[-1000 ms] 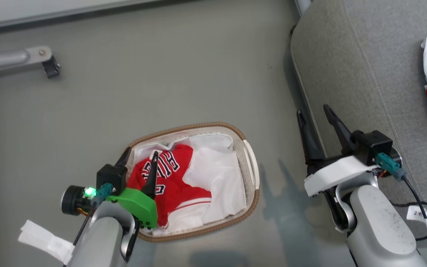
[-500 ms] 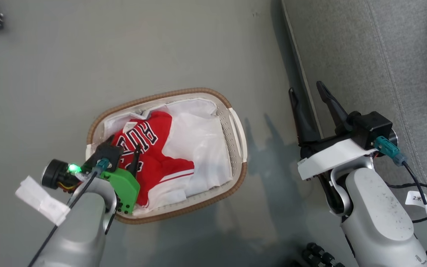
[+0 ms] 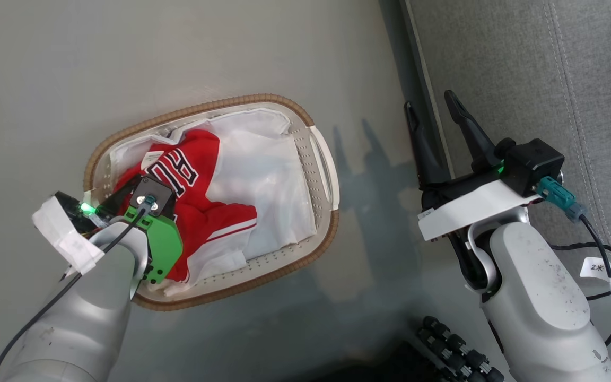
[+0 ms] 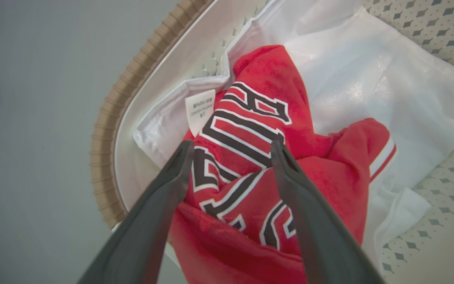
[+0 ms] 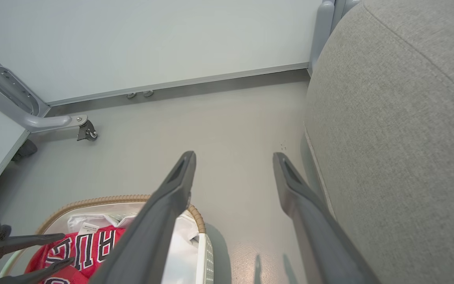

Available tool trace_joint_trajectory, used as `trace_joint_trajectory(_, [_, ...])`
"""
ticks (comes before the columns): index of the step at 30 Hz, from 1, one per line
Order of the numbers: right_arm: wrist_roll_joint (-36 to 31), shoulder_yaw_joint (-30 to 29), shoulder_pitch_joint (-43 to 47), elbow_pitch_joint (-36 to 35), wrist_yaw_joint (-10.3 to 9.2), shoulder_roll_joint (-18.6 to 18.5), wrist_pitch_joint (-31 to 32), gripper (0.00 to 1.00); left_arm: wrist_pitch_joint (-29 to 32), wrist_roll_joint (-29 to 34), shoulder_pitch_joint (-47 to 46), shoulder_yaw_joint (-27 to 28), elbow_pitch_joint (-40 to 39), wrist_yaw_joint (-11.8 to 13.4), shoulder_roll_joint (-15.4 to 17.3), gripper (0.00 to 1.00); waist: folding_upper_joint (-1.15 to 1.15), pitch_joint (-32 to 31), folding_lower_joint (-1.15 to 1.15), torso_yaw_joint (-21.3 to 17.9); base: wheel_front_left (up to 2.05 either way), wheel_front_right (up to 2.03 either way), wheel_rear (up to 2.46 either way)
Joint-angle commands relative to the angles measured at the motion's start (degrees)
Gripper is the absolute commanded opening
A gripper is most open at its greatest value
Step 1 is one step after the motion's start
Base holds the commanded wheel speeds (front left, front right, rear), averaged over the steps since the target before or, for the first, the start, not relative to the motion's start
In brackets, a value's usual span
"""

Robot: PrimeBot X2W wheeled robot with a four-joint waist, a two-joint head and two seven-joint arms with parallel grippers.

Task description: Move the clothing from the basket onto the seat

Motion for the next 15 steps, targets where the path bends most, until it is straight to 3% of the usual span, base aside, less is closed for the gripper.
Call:
trace_joint_trajectory(1, [0.35, 0.05, -0.28, -0.17, -0.08, -0.21, -0.28, 1.00, 0.81, 0.97, -1.44, -0.40, 0.65, 0.41, 0.66, 1.00, 0.00, 1.38, -0.01, -0.98, 0.00, 0.00, 0.00])
trace_joint_trajectory(7, [0.84, 0.36, -0.19, -0.32, -0.08, -0.20, -0.28, 1.00, 7.61, 2.12, -3.06, -2.38, 2.21, 1.56, 1.10, 1.00, 0.00, 2.49, -0.01, -1.42, 0.00, 0.00, 0.00])
trace_joint_trajectory(15, [1.88, 1.31, 0.04, -0.32, -0.08, -0.20, -0.28, 1.00, 12.83, 5.05, -4.77, -6.57, 2.53, 1.05, 0.37, 1.00, 0.00, 2.80, -0.01, -1.77, 0.00, 0.00, 0.00])
